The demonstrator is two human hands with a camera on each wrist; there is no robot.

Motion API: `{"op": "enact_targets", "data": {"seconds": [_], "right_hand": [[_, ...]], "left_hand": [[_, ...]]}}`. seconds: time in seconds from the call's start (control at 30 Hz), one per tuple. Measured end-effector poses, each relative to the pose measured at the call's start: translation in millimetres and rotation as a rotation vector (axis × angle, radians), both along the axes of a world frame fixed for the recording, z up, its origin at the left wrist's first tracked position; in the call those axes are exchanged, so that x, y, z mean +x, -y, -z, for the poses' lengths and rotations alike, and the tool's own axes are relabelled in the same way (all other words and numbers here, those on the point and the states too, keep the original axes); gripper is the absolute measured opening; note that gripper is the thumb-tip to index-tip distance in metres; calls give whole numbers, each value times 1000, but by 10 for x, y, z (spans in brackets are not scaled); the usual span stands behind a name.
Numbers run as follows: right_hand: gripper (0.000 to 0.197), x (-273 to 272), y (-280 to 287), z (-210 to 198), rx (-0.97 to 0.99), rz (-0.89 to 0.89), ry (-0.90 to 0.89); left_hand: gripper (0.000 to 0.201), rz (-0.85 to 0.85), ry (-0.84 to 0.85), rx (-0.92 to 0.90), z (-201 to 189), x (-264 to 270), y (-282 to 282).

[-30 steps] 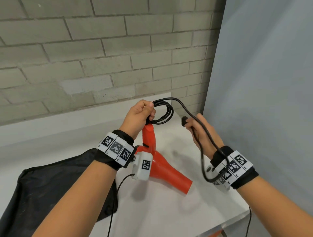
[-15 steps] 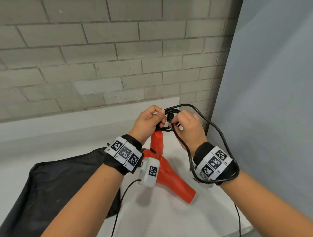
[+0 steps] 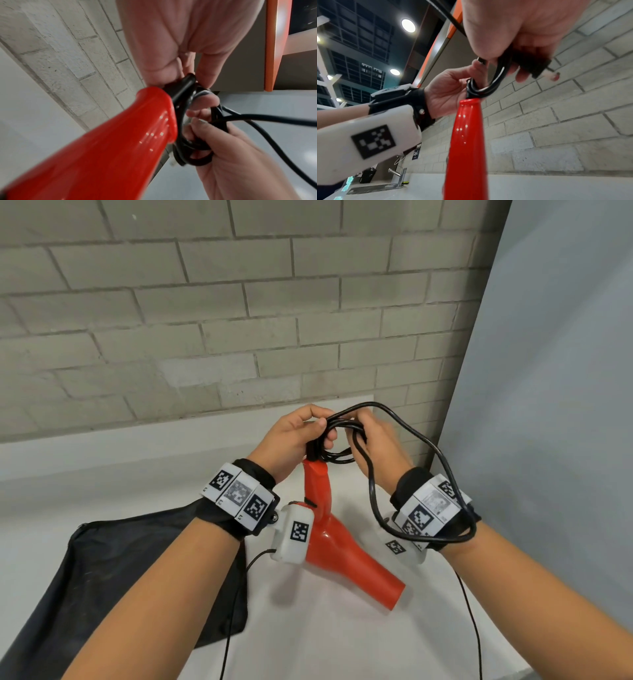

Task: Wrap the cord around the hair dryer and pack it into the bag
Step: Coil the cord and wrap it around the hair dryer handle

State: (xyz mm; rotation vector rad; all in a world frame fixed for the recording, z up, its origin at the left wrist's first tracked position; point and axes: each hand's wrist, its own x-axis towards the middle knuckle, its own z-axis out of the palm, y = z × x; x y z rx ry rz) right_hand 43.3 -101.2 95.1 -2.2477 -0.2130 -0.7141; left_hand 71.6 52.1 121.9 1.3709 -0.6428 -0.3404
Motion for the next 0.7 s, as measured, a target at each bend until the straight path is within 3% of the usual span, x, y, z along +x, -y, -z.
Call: {"op": "enact_targets", "data": {"seconds": [0.07, 0.17, 0.33, 0.43, 0.47, 0.53, 0.63, 0.7], "right_hand": [[19, 0, 98, 49, -101, -94, -12], [42, 10, 287, 249, -154, -236, -146], [29, 143, 609, 822, -348, -7, -737], [33, 120, 580, 944, -620, 68, -1017], [35, 114, 545, 944, -652, 74, -1024], [40, 130, 462, 885, -531, 52, -916], [53, 174, 266, 671, -163, -120, -545], [47, 179, 95, 498, 70, -305, -332]], "left_hand": [[21, 10, -10, -13, 12, 23, 7], [26, -28, -71, -61, 29, 65, -2], [28, -61, -138, -115, 47, 107, -42], [28, -68, -136, -122, 57, 125, -50], [28, -70, -133, -119, 59, 128, -50], [28, -74, -130, -111, 61, 130, -45], [30, -70, -101, -84, 59, 134, -35], [32, -59, -87, -70, 56, 135, -12]]}}
